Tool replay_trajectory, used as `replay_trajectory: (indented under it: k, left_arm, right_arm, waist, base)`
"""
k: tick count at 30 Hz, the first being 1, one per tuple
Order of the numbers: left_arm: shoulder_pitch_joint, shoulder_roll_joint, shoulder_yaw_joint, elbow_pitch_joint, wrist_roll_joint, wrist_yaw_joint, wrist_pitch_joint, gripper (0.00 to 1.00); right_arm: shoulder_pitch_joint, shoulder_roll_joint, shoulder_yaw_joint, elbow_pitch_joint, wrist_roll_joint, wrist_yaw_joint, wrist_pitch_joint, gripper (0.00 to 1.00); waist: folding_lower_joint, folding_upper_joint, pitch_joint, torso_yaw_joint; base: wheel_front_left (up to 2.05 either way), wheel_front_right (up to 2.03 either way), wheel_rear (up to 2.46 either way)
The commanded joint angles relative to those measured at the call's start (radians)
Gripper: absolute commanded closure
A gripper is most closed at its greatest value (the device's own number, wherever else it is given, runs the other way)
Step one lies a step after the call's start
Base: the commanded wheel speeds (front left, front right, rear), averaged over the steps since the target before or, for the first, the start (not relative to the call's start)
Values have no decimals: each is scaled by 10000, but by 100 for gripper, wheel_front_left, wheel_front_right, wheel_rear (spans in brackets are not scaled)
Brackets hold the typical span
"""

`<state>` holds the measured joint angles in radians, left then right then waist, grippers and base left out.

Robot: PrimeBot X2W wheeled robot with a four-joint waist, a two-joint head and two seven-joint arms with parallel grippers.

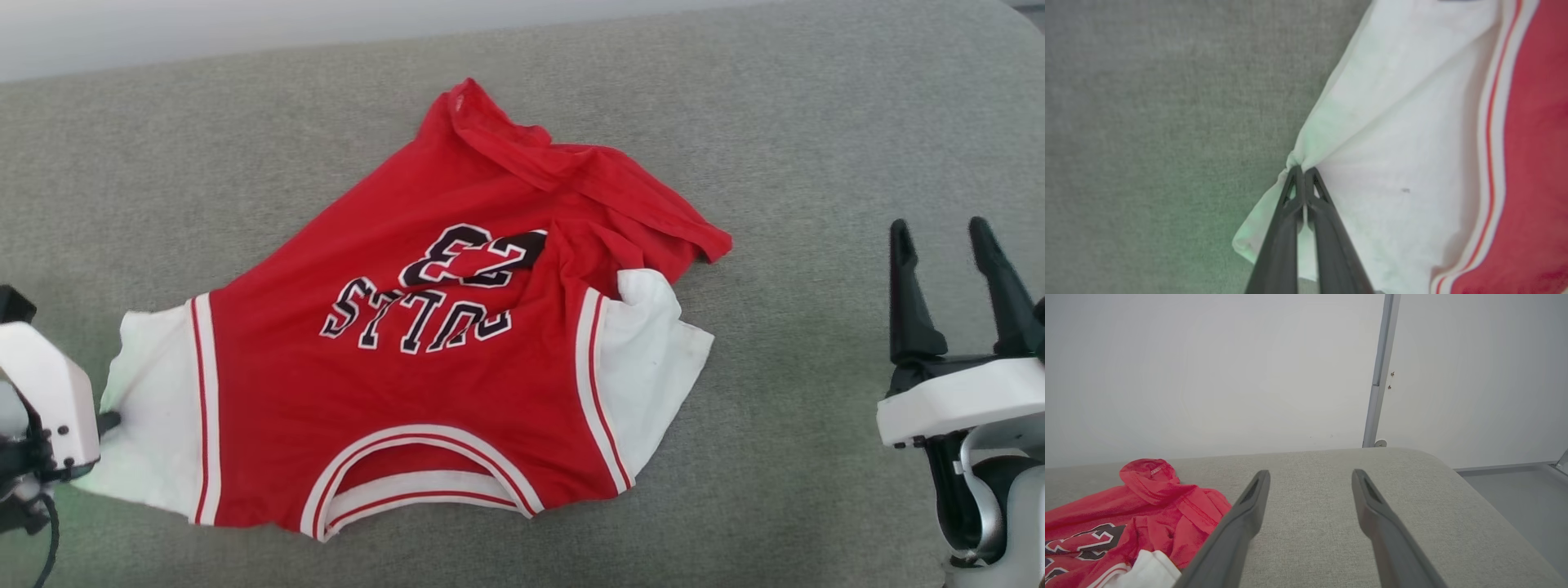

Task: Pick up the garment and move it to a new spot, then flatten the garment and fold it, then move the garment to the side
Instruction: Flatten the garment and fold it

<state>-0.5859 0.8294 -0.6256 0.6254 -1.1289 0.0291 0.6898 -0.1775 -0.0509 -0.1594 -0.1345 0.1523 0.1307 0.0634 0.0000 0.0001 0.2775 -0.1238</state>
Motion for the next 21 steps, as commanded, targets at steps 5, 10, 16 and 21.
replay_trajectory:
  k: [5, 10, 16, 21]
  left_arm:
    - [1246, -65, -217, -485, -253, 581, 344, 100]
    - [1382, 77, -161, -1219, -282, 968, 439, 100]
    - [1445, 238, -134, -1761, -231, 1196, 467, 0]
    - [1609, 539, -104, -2305, -250, 1587, 640, 0]
  right_arm:
    - [0, 10, 73, 56, 7, -1, 275, 0]
    - [-14, 5, 221, 122, 64, -1, 571, 0]
    - [6, 7, 406, 115, 97, -1, 785, 0]
    - [167, 9, 583, 47, 107, -1, 1074, 0]
  waist:
    - [0, -1, 31, 210]
    - [0, -1, 22, 324]
    - [0, -1, 11, 371]
    - [0, -1, -51, 431]
  base:
    - [0, 0, 0]
    - [0, 0, 0]
    - [0, 0, 0]
    - [0, 0, 0]
